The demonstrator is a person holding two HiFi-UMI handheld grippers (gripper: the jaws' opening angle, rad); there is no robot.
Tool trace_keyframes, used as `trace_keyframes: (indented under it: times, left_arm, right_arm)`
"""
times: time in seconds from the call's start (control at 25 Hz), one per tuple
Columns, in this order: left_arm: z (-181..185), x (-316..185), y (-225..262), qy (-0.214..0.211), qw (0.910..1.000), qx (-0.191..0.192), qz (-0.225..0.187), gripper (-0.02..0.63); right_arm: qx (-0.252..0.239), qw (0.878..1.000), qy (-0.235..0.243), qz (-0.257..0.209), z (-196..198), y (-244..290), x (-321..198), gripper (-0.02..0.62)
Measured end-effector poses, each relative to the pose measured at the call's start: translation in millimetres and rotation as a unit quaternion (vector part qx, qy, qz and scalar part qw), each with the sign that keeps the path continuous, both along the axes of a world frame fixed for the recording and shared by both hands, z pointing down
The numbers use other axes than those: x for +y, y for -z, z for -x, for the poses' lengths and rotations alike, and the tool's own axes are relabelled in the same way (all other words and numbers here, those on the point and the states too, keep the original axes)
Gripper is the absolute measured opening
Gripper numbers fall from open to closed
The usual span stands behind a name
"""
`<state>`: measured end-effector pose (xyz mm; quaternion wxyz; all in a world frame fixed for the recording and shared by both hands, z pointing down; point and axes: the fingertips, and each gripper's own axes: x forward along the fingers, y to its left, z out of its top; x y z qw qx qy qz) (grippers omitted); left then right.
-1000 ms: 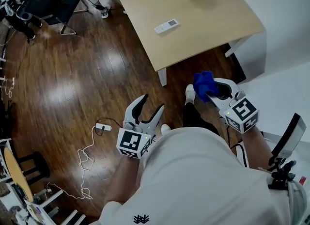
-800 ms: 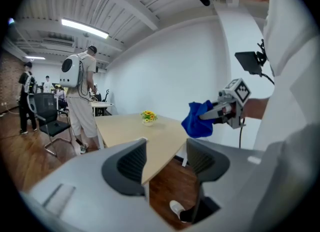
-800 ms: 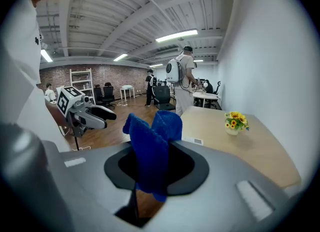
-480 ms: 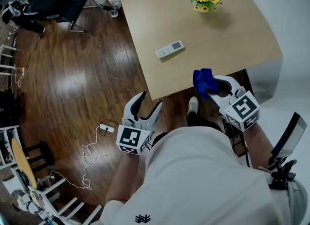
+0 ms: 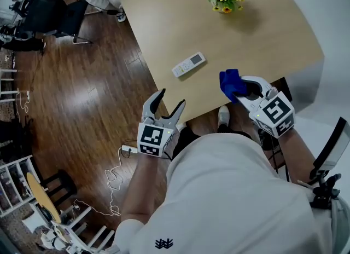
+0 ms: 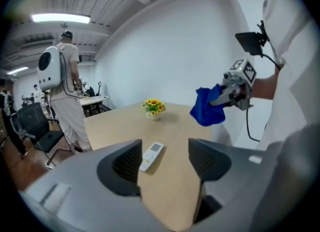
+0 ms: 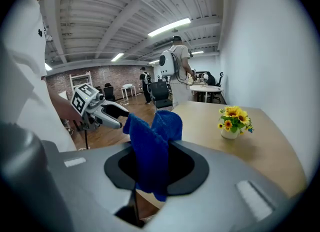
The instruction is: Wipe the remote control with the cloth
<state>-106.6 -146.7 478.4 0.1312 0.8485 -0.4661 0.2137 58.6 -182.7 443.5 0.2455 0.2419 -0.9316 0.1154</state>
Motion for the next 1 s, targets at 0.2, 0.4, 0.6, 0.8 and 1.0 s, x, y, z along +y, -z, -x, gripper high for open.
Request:
trace_keyframes:
  times: [0.2, 0.4, 0.6, 0.8, 1.0]
  left_arm:
    - [8, -35, -35, -0.071, 0.9969, -0.03, 0.013, 0.314]
    - [7, -63, -76, -0.128, 0.9897, -0.05, 0.041, 0.331]
    - [-4, -89, -136, -0.166, 0.9802, -0.071, 0.081, 0.341]
    - [-18, -105, -178, -0.192, 0.9731, -0.077, 0.102, 0.342]
    - [-31, -115, -200, -0.214, 0.9673, -0.08, 0.111, 0.342]
  right_arm:
    - [0.002, 0.999, -0.049, 0.018, 16, -7, -11, 0.089]
    - [0.01, 0.996, -0.085, 0.025, 31, -7, -17, 0.089]
    - [0.032, 0.991, -0.122, 0.034, 24, -15, -15, 0.089]
    - [0.053, 0.984, -0.165, 0.051, 6, -21, -1, 0.089]
    - [0.07, 0.977, -0.191, 0.069, -8, -27, 10, 0.089]
